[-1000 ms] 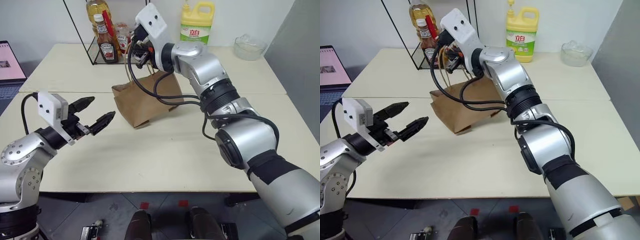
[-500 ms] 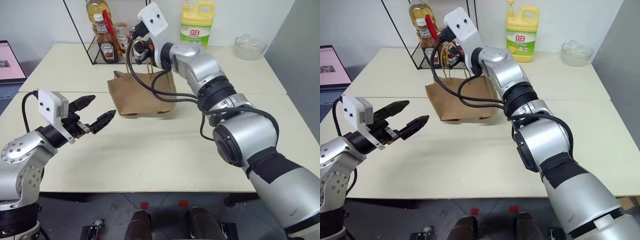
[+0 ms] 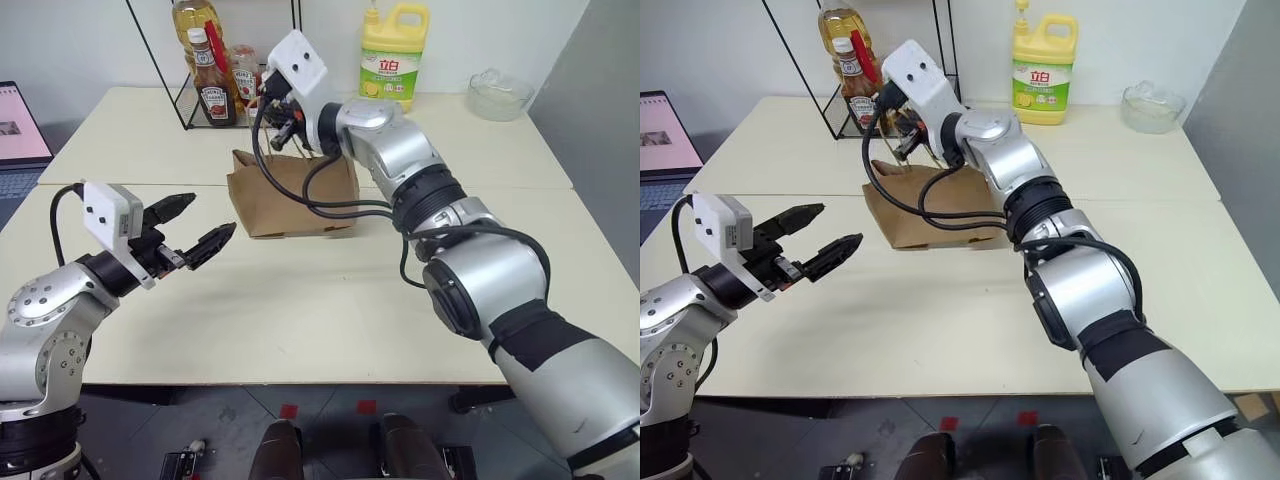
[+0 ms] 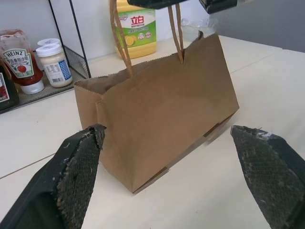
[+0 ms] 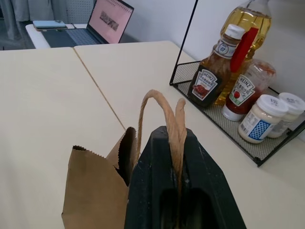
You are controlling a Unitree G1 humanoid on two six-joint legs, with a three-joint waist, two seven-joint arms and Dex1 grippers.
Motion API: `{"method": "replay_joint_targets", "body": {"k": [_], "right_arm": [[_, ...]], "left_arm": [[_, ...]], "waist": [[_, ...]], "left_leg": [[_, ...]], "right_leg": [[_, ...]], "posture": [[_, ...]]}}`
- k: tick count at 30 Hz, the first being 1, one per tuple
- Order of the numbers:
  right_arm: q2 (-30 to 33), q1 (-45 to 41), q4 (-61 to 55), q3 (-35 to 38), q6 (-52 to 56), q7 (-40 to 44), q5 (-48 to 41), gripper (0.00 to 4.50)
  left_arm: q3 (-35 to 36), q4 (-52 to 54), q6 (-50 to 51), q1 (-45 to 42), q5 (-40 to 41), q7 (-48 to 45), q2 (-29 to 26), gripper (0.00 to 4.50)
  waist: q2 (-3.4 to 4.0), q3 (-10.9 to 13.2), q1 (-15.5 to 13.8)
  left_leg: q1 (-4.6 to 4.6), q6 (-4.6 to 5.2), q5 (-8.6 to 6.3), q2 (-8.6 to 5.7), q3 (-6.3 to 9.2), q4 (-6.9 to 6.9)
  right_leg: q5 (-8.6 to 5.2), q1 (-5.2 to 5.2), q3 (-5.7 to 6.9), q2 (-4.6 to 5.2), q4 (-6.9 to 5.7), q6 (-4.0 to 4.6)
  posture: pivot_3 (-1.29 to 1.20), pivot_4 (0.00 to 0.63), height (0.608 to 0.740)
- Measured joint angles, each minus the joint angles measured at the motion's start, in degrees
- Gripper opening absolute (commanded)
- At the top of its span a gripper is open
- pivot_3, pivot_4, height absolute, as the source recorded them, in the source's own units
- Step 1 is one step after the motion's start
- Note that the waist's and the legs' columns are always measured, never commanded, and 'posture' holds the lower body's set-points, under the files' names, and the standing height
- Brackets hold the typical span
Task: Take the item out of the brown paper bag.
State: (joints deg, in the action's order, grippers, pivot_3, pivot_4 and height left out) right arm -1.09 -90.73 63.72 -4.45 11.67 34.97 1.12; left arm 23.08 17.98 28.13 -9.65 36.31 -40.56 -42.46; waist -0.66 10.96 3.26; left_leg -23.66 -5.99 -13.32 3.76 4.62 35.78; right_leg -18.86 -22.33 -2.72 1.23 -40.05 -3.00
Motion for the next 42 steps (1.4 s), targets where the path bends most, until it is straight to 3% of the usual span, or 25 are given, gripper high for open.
{"method": "replay_joint_targets", "body": {"k": [10, 11, 14, 24, 33, 42], "right_arm": [[3.53, 4.36, -3.33, -1.47, 0.77, 2.09, 1.41, 0.04], [3.67, 4.71, -3.92, -1.62, 1.11, 2.32, 1.77, 0.22], [4.11, 5.17, -5.81, -1.96, 1.74, 2.66, 2.12, 1.00], [5.67, 7.11, -9.12, -2.40, 3.89, 4.33, 2.19, 4.48], [9.08, 13.67, -20.51, -3.37, 8.32, 9.16, 1.79, 4.48], [19.11, 28.75, -52.05, -3.35, 24.55, 16.46, -5.39, 4.48]], "left_arm": [[-1.01, 0.43, 0.22, -0.16, 0.00, -0.04, 0.18, 4.50], [-1.39, 0.43, 0.22, -0.19, 0.00, -0.08, 0.18, 4.50], [-1.58, 0.42, 0.22, -0.49, 0.00, -0.23, 0.18, 4.50], [-1.29, 0.73, 0.21, -0.74, 0.53, -0.31, 0.18, 4.50], [-0.45, 2.35, 0.27, 0.20, 1.96, 1.04, 0.67, 4.50], [-1.13, 2.20, 1.70, -2.91, 2.11, 2.53, 0.84, 4.50]], "waist": [[-0.03, -0.02, 0.01], [-0.03, -0.02, 0.01], [-0.04, -0.02, 0.00], [-0.04, -0.02, 0.01], [-0.05, -0.03, -0.06], [-0.06, -0.03, -0.24]], "left_leg": [[0.01, 0.00, 0.00, 0.00, 0.00, 0.02], [0.01, 0.00, 0.00, 0.00, 0.00, 0.02], [0.01, -0.01, 0.01, 0.00, 0.00, 0.02], [0.01, -0.01, 0.00, 0.00, 0.00, 0.05], [0.00, 0.00, 0.00, -0.01, 0.01, 0.09], [-0.03, 0.01, 0.00, -0.01, 0.04, 0.15]], "right_leg": [[0.00, 0.01, 0.00, 0.00, -0.03, 0.00], [0.00, 0.01, -0.01, 0.00, -0.03, 0.00], [0.00, 0.01, 0.00, 0.00, -0.03, 0.00], [0.00, 0.01, 0.00, 0.00, -0.04, 0.00], [0.00, 0.03, 0.01, 0.01, -0.05, 0.00], [0.00, 0.06, 0.04, 0.01, -0.05, 0.00]], "posture": [[0.00, 0.150, 0.740], [0.00, 0.150, 0.740], [0.00, 0.150, 0.740], [0.00, 0.150, 0.740], [0.00, 0.150, 0.740], [0.00, 0.150, 0.740]]}}
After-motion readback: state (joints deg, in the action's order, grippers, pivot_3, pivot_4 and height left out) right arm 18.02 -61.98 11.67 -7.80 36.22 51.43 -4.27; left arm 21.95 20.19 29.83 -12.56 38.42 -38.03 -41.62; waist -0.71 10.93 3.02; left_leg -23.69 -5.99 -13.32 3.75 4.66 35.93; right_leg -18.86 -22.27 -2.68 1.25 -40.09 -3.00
